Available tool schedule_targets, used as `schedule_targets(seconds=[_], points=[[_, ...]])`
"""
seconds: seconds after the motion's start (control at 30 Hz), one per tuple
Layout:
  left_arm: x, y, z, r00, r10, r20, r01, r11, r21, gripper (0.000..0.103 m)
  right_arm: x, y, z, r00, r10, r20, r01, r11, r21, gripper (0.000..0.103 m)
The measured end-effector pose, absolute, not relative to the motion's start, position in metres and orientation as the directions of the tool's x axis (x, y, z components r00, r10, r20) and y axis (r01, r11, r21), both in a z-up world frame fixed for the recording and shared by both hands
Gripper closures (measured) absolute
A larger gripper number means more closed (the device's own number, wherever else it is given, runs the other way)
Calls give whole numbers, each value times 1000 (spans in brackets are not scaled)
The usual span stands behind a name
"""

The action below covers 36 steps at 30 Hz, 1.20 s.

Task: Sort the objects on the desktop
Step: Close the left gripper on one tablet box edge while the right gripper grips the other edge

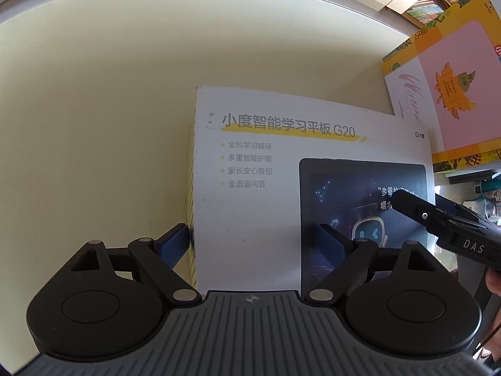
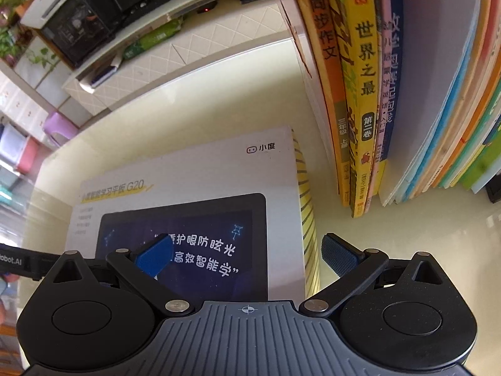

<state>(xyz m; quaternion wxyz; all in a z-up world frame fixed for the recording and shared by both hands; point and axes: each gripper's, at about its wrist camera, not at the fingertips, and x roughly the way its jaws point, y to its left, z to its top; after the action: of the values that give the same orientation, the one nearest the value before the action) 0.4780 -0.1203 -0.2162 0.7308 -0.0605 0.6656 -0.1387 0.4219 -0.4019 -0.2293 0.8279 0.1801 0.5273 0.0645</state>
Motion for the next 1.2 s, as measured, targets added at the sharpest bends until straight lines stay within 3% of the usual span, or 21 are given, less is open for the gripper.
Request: schedule_targets(seconds=[0.3,0.7,1.2], points=[[487,-118,-219,6,-287,-958,125,951,-284,0,417,-414,-242,448,361,-818,102,889,447,0],[480,-120,-217,74,-266,-961,78,962,-260,0,415,-411,-242,480,338,-809,101,895,434,0],[487,-110,-224,36,-311,-950,45,950,-310,0,417,-409,-242,472,351,-809,86,895,438,0]])
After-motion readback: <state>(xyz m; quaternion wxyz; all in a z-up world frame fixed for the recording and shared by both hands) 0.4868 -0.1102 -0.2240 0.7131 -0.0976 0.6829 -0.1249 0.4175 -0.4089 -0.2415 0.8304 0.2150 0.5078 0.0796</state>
